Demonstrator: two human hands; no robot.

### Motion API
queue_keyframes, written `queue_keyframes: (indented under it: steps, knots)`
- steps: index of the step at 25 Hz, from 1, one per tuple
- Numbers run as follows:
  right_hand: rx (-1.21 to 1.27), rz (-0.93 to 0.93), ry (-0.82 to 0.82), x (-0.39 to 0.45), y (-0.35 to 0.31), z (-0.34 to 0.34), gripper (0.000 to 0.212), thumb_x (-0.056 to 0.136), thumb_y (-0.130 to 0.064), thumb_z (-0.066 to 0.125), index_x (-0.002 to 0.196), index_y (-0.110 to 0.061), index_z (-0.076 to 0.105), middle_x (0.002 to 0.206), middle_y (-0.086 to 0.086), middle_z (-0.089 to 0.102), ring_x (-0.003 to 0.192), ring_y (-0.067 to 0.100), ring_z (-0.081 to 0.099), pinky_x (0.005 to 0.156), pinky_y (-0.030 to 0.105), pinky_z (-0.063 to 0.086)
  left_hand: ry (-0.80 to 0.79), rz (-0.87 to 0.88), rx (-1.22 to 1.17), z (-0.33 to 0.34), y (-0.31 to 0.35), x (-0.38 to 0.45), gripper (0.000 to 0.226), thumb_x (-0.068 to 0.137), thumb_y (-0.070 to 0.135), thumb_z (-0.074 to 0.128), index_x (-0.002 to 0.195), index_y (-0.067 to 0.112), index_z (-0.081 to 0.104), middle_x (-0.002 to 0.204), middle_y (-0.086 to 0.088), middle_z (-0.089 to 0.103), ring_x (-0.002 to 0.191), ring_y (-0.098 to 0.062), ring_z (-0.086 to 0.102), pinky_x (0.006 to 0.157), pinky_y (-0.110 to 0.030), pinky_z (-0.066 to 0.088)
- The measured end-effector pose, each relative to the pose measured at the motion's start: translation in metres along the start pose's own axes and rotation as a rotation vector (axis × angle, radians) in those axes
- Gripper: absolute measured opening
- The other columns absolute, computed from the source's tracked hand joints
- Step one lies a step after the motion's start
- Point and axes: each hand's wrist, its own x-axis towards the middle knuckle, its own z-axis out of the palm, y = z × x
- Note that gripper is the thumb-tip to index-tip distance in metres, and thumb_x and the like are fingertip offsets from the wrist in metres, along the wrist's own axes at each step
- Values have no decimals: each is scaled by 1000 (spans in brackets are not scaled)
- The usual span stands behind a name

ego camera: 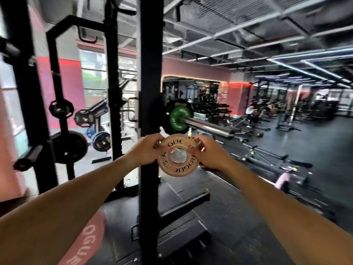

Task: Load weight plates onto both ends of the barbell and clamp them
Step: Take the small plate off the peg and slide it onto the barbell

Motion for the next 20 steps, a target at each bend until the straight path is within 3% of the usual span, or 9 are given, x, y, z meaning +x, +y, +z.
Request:
queue_keyframes:
  steps: [1,2,4,6,9,12,15,18,20]
  knots:
    - [-13,22,8,-1,18,-14,21,94,-31,68,108,-16,64,92,-2,69,84,19,64,76,27,50,-11,2,-11,18,11,13,10,89,24,74,88,29,65,78,5,66,71,-14,61,65,-25,47]
    - [-11,39,26,-2,38,-30,18,94,-31,68,106,-18,64,90,-4,69,82,16,64,74,20,49,-23,11,-25,38,22,27,7,88,27,74,91,27,68,78,5,67,70,-13,62,65,-27,48]
    - [-1,59,67,1,79,-58,14,94,-29,69,106,-24,63,87,-8,66,73,3,60,59,7,41,-37,33,-42,78,43,59,12,88,28,74,97,22,70,78,5,66,68,-14,61,62,-28,47]
    - [-14,55,106,10,118,-83,19,94,-26,69,112,-23,65,90,-8,64,72,-4,55,60,13,39,-36,40,-49,113,60,90,13,89,30,74,97,21,69,77,5,66,60,-10,58,55,-25,43]
    - [29,43,127,33,162,-108,19,94,-23,68,113,-22,67,92,-9,65,74,0,55,67,23,42,-19,47,-31,148,76,131,10,88,32,75,94,27,69,75,10,65,52,-1,56,46,-18,39]
    - [51,-21,149,63,195,-121,18,94,-22,69,112,-21,67,90,-14,65,74,0,57,68,19,45,22,42,43,169,83,166,12,85,36,77,86,31,65,78,13,68,66,-2,62,59,-25,46]
    - [101,-73,111,93,213,-120,26,95,-20,68,119,-12,65,106,3,71,88,18,63,82,34,50,55,9,47,172,78,184,16,82,33,78,88,21,68,85,3,72,79,-18,68,75,-41,56]
    - [139,-137,72,114,223,-117,27,95,-21,69,120,-13,65,107,4,71,89,19,63,83,36,52,79,37,41,168,73,188,22,79,34,81,81,20,63,80,1,70,74,-22,67,71,-49,57]
    - [142,-161,42,128,230,-116,27,94,-20,70,120,-16,64,105,6,71,87,20,66,75,28,53,99,64,68,166,72,192,29,77,39,82,74,25,57,76,5,69,69,-17,64,69,-48,57]
